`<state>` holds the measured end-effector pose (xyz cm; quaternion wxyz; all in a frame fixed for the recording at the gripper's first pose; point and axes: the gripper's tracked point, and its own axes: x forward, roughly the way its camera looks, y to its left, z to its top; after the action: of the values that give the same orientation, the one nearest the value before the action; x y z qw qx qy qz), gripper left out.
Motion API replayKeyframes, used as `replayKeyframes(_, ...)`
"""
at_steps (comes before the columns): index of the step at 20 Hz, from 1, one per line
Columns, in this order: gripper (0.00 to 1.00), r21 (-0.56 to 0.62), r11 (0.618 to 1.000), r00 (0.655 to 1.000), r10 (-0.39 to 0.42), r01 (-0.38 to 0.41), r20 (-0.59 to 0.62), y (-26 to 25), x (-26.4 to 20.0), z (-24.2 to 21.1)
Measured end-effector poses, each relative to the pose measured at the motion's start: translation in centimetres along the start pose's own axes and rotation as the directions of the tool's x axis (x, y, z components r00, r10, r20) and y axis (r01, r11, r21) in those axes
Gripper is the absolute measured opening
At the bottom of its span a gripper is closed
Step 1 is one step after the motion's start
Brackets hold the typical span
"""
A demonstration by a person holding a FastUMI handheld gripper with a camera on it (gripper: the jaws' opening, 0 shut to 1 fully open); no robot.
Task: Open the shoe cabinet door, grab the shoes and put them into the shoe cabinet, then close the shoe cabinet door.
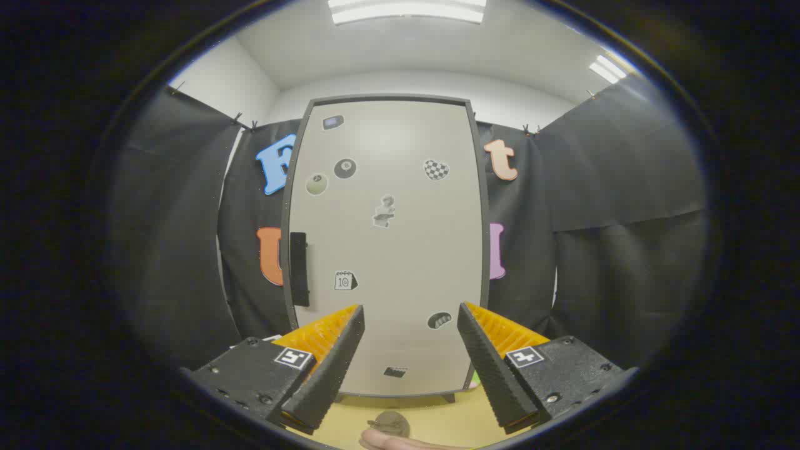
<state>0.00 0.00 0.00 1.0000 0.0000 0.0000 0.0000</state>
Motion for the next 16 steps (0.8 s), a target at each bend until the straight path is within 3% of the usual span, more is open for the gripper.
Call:
replayKeyframes(8, 0.98, 0.023, 0.999, 0.999, 0.03, -0.03, -0.015, 0.8, 1.3, -0.5)
replayKeyframes(16, 0.98, 0.051, 0.997, 0.997, 0.06, -0.057, -0.046, 2.8, 5.7, -2.1)
